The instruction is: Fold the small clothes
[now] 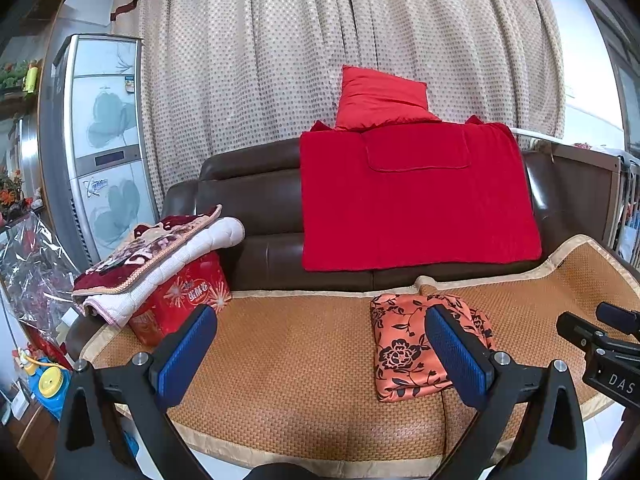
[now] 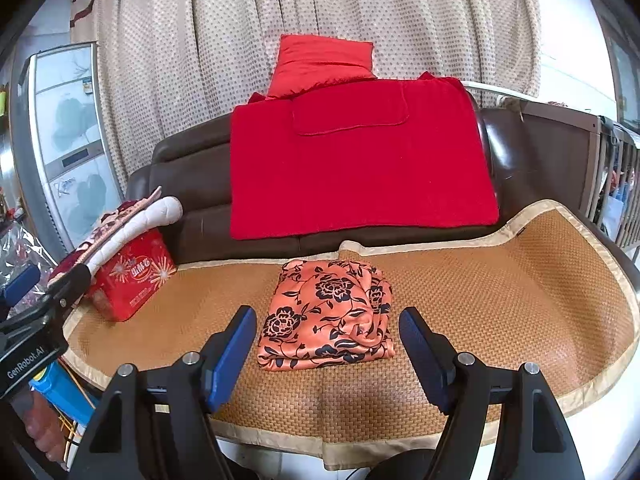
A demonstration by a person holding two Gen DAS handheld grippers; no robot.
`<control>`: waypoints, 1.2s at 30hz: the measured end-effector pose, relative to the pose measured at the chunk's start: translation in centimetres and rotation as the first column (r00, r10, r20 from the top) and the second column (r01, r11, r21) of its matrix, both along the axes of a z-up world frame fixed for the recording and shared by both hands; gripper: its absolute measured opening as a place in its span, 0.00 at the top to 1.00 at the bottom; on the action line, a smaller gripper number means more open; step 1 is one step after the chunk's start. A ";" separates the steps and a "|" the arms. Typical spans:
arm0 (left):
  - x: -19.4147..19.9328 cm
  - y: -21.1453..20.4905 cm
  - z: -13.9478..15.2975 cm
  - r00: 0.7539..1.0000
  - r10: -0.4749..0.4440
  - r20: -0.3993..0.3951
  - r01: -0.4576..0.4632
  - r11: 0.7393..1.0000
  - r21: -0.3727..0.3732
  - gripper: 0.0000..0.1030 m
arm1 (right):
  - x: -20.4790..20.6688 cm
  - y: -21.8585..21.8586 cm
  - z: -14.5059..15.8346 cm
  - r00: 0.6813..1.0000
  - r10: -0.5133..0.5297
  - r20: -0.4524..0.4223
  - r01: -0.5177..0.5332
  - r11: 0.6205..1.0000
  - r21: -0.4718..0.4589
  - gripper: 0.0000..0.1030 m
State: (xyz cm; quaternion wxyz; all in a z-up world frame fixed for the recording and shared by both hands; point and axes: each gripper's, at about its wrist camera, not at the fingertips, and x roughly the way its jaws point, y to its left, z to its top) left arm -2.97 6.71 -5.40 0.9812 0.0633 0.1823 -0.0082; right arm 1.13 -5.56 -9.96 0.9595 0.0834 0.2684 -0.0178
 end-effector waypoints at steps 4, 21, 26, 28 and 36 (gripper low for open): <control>-0.1 0.1 0.0 1.000 -0.005 0.002 0.005 1.000 -0.004 0.00 | 0.0 0.2 0.0 1.000 0.000 0.001 0.000 1.000 -0.004 0.25; -0.5 1.2 0.9 0.999 -0.019 0.027 0.020 0.999 -0.031 0.00 | -0.2 1.2 1.1 1.000 0.006 0.025 -0.005 1.000 -0.030 0.25; -0.6 1.4 1.1 0.999 -0.026 0.034 0.027 0.999 -0.040 0.00 | -0.1 1.4 1.3 1.000 0.008 0.027 -0.007 0.999 -0.035 0.25; -0.6 1.4 1.1 0.999 -0.027 0.033 0.028 0.999 -0.041 0.00 | 0.0 1.4 1.3 1.000 0.009 0.025 -0.008 0.999 -0.038 0.25; -0.2 1.4 0.8 0.999 -0.035 0.027 0.036 0.998 -0.045 0.00 | 0.2 1.5 1.0 1.000 0.002 0.018 -0.002 0.999 -0.035 0.25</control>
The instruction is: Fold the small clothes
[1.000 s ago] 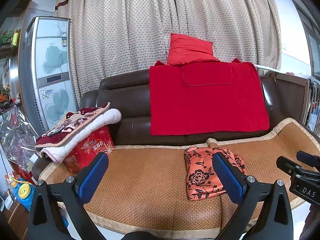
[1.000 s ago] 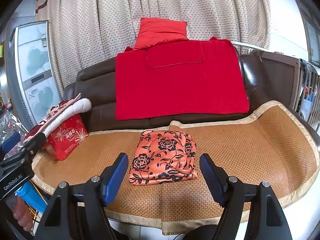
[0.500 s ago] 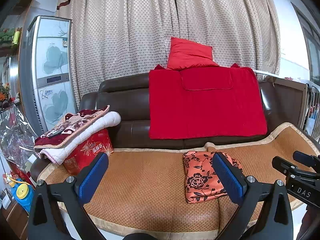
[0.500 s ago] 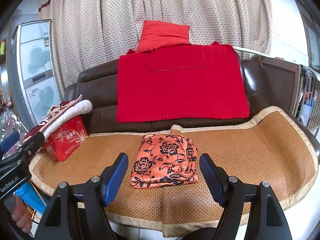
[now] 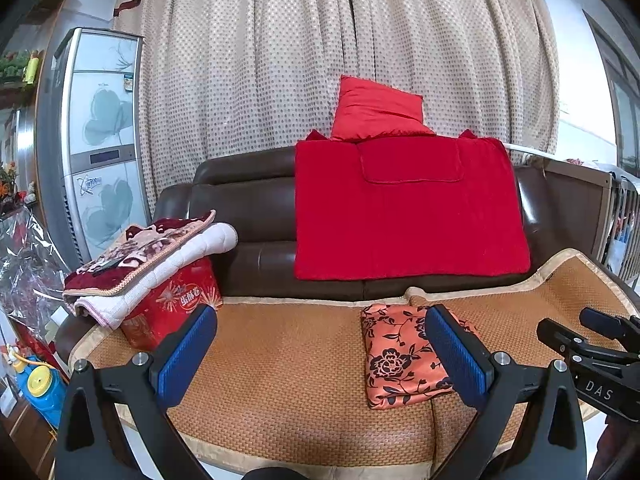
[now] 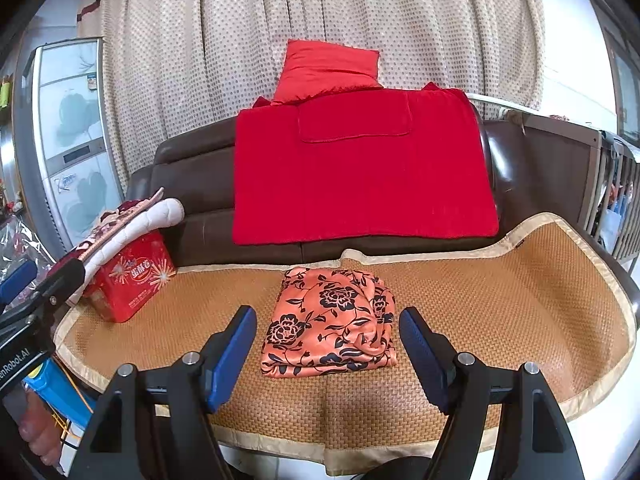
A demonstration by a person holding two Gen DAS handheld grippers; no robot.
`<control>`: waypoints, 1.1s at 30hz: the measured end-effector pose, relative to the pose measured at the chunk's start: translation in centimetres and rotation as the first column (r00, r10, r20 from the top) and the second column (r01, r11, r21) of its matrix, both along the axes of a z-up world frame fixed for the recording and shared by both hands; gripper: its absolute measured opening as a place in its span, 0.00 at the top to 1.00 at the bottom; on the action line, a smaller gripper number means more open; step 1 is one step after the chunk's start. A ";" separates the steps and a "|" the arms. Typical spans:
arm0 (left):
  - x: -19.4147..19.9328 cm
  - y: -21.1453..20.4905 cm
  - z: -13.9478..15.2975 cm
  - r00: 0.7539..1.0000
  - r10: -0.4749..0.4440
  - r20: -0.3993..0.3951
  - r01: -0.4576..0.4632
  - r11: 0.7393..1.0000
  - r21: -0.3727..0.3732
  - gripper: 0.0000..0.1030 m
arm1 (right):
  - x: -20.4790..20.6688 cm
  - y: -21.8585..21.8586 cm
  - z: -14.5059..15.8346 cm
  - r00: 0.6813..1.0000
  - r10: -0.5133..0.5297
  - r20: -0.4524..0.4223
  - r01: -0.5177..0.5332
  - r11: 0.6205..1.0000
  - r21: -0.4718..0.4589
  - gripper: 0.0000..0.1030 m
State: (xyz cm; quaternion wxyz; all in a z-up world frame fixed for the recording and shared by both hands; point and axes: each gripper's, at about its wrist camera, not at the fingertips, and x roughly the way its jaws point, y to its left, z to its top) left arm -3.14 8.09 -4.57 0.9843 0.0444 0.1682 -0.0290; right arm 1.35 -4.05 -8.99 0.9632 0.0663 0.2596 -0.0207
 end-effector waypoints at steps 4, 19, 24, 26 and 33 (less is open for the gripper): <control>0.3 0.0 -0.2 1.000 -0.002 -0.005 0.002 1.000 -0.003 0.00 | 0.2 0.1 -0.1 1.000 -0.001 -0.003 0.001 1.000 0.000 0.25; 2.9 -0.5 -1.0 0.999 -0.016 -0.038 0.015 1.000 -0.011 0.00 | 2.9 0.2 0.2 1.000 0.008 -0.008 -0.008 1.000 -0.010 0.25; 3.9 -0.6 -1.0 0.999 -0.015 -0.045 0.014 1.000 -0.013 0.00 | 4.1 0.6 -0.3 1.000 0.016 -0.020 -0.016 1.000 -0.007 0.25; 4.2 -0.8 -1.1 0.999 -0.011 -0.048 0.011 1.000 -0.013 0.00 | 4.6 0.7 -0.4 1.000 0.021 -0.022 -0.021 1.000 -0.007 0.25; 6.3 -1.3 -1.8 0.997 -0.030 -0.070 0.029 0.999 -0.015 0.00 | 7.1 0.6 -0.9 0.999 0.030 -0.031 -0.030 0.999 0.016 0.25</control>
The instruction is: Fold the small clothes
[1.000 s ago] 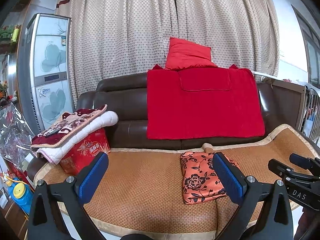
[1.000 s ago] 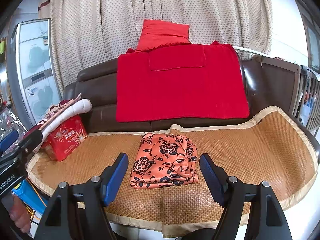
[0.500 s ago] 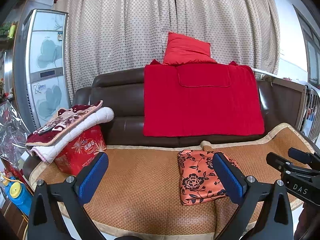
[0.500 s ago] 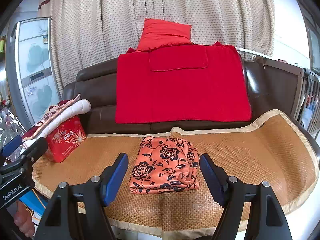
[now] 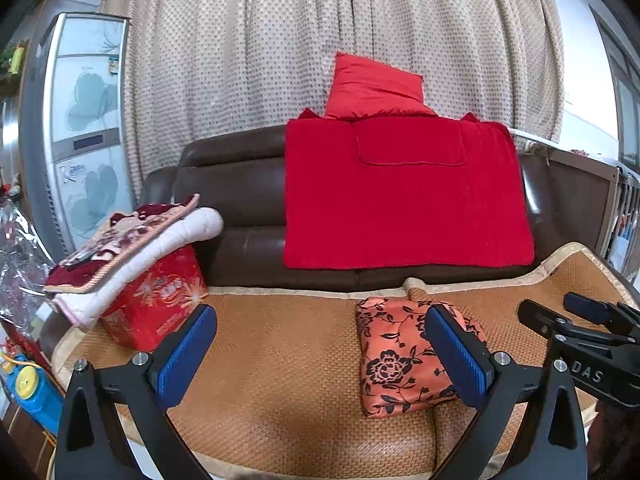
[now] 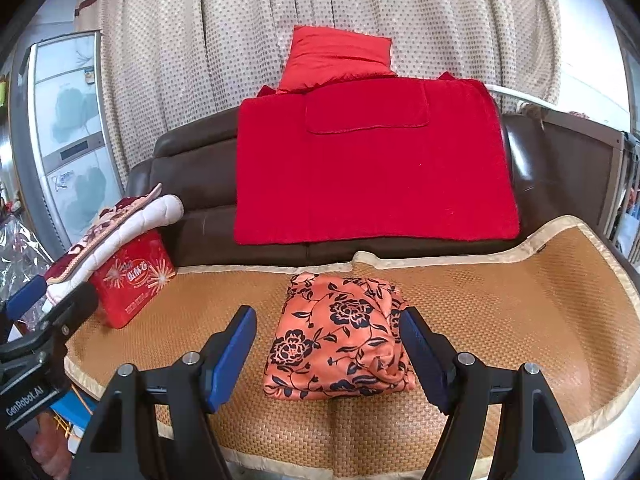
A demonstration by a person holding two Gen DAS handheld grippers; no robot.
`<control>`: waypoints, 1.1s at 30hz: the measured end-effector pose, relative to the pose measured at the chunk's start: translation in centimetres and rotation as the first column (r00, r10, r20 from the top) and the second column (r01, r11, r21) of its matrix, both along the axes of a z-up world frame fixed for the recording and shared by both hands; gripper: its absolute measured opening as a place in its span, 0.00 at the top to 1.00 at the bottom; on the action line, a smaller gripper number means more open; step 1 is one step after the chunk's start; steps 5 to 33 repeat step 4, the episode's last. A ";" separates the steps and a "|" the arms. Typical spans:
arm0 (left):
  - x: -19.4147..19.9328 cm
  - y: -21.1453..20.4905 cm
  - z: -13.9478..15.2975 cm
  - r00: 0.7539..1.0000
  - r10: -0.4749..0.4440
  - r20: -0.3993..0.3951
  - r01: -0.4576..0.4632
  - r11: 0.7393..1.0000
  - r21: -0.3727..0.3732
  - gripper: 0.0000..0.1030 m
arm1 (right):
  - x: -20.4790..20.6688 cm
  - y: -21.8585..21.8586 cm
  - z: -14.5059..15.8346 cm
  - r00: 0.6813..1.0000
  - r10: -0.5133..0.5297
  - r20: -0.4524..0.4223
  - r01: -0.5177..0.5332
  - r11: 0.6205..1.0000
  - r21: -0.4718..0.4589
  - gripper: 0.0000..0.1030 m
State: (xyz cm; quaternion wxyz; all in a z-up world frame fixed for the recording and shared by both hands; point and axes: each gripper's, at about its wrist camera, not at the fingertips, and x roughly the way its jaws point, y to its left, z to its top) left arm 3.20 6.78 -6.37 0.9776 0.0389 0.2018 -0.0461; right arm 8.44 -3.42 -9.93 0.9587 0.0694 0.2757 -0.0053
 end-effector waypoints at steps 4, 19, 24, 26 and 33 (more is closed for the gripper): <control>4.6 0.8 -1.3 0.996 -0.057 -0.065 0.053 0.996 -0.068 0.00 | 2.4 -1.0 -0.7 1.000 0.012 0.004 -0.012 1.000 -0.003 0.25; 4.6 0.8 -1.3 0.996 -0.057 -0.065 0.053 0.996 -0.068 0.00 | 2.4 -1.0 -0.7 1.000 0.012 0.004 -0.012 1.000 -0.003 0.25; 4.6 0.8 -1.3 0.996 -0.057 -0.065 0.053 0.996 -0.068 0.00 | 2.4 -1.0 -0.7 1.000 0.012 0.004 -0.012 1.000 -0.003 0.25; 4.6 0.8 -1.3 0.996 -0.057 -0.065 0.053 0.996 -0.068 0.00 | 2.4 -1.0 -0.7 1.000 0.012 0.004 -0.012 1.000 -0.003 0.25; 4.6 0.8 -1.3 0.996 -0.057 -0.065 0.053 0.996 -0.068 0.00 | 2.4 -1.0 -0.7 1.000 0.012 0.004 -0.012 1.000 -0.003 0.25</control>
